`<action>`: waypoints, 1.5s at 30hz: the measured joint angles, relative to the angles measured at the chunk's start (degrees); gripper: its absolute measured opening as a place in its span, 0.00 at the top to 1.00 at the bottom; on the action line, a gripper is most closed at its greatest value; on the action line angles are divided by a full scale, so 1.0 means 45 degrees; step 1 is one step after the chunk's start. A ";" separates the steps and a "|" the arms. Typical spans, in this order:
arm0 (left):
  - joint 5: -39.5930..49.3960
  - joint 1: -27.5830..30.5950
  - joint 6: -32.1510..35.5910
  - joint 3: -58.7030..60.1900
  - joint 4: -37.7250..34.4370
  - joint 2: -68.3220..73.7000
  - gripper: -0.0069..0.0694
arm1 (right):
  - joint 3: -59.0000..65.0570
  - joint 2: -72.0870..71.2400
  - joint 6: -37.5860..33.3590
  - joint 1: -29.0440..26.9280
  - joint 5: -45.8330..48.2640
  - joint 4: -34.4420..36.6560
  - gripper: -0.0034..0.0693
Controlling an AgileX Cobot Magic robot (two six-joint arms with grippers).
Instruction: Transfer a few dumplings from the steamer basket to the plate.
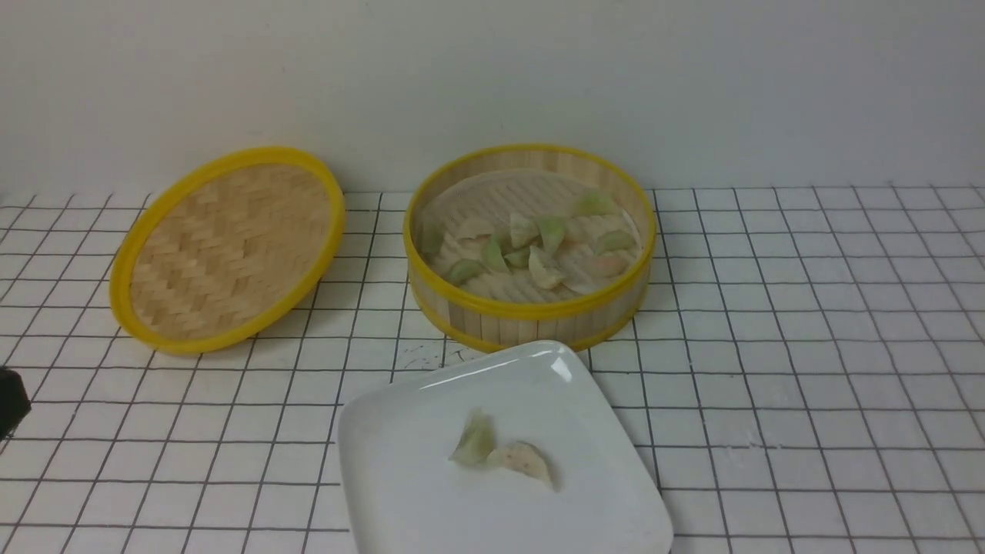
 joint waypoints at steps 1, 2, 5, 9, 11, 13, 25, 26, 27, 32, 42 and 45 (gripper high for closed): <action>-0.0532 0.0817 0.0202 0.0894 -0.0157 -0.0570 0.92 | 0.0000 0.0000 0.0000 0.0000 0.0000 -0.0027 0.97; -0.0846 0.1174 0.0341 0.1301 -0.0277 -0.0966 0.92 | 0.0000 0.0000 0.0000 0.0000 0.0000 -0.0027 0.97; -0.1715 0.2655 0.0728 0.3224 -0.0496 -0.2179 0.92 | 0.0000 0.0000 0.0000 0.0000 0.0000 -0.0027 0.97; -0.2091 0.3862 0.1085 0.5562 -0.0577 -0.3145 0.92 | 0.0000 0.0000 -0.0055 0.0000 0.0000 -0.0027 0.97; -0.2172 0.4050 0.1097 0.6445 -0.0577 -0.3184 0.92 | 0.0000 0.0000 -0.0054 0.0000 -0.0004 -0.0027 0.97; -0.2160 0.4082 0.1114 0.6946 -0.0577 -0.3184 0.92 | 0.0000 0.0000 -0.0054 0.0000 0.0007 -0.0027 0.97; -0.1681 0.4082 0.1129 0.7099 -0.0577 -0.3184 0.92 | 0.0000 0.0000 -0.0054 0.0000 0.0007 -0.0027 0.97; -0.1681 0.4091 0.1129 0.7099 -0.0577 -0.3184 0.92 | 0.0000 0.0000 -0.0054 0.0000 0.0007 -0.0027 0.97; -0.1681 0.4091 0.1129 0.7099 -0.0577 -0.3184 0.92 | 0.0000 0.0000 -0.0054 0.0000 0.0007 -0.0027 0.97; -0.1666 0.4091 0.1129 0.7099 -0.0577 -0.3184 0.92 | 0.0000 0.0000 -0.0054 0.0000 0.0007 -0.0027 0.97; -0.1653 0.4096 0.1129 0.7099 -0.0577 -0.3184 0.92 | 0.0000 0.0000 -0.0156 0.0000 0.0007 -0.0027 0.97; -0.1653 0.4096 0.1129 0.7099 -0.0577 -0.3184 0.92 | 0.0000 0.0000 -0.0892 0.0000 0.0007 0.0310 0.97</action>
